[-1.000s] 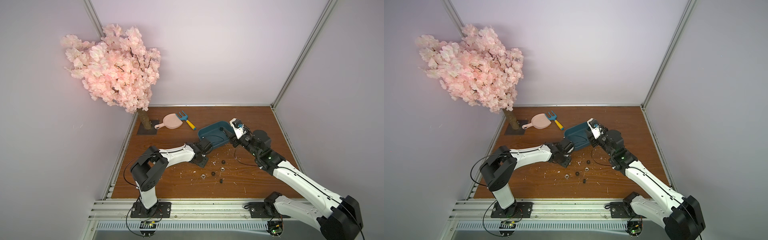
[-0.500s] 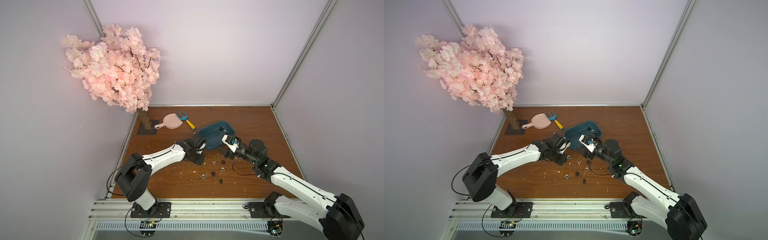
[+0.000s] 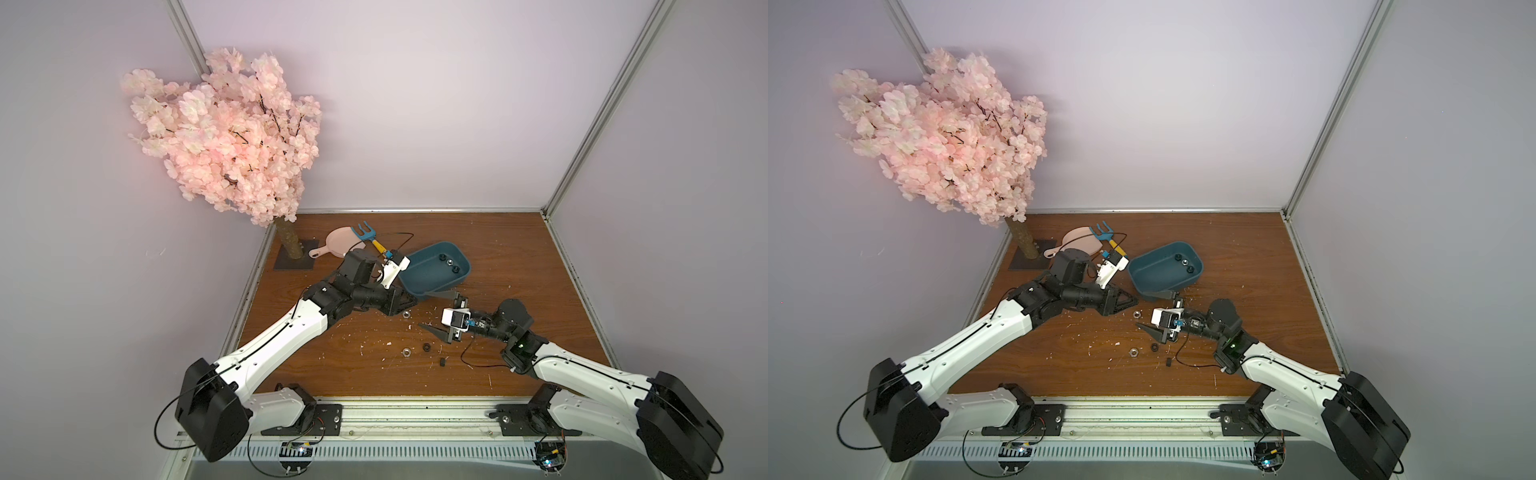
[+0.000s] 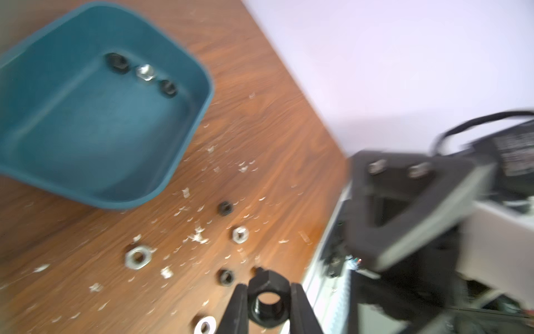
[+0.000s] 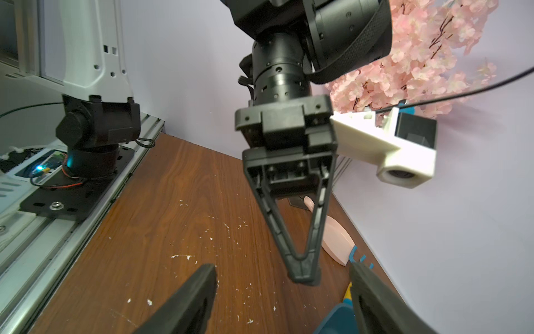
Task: Put the nuts on the desktop into the storage box
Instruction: Pick up the nut from the center of the board.
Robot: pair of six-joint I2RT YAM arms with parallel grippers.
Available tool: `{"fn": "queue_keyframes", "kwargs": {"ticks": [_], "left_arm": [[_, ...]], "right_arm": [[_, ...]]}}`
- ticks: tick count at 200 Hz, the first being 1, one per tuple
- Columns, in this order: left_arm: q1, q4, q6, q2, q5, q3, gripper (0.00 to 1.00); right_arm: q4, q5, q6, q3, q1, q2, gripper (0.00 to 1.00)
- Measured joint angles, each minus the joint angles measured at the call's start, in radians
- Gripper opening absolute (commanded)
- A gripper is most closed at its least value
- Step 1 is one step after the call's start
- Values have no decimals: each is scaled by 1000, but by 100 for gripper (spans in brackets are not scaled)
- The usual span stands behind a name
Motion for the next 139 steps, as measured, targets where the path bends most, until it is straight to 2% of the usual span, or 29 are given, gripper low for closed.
{"fn": "queue_keyframes", "kwargs": {"ticks": [47, 63, 115, 139], "left_arm": [[26, 226, -150, -32, 211, -89, 23], [26, 302, -197, -32, 261, -115, 23], [26, 402, -268, -24, 333, -132, 24], [26, 424, -279, -24, 346, -132, 24]], "right_arm": [[126, 27, 36, -33, 10, 5, 67], [160, 35, 61, -33, 21, 13, 60], [254, 83, 121, -33, 39, 71, 35], [269, 97, 131, -33, 39, 70, 31]]}}
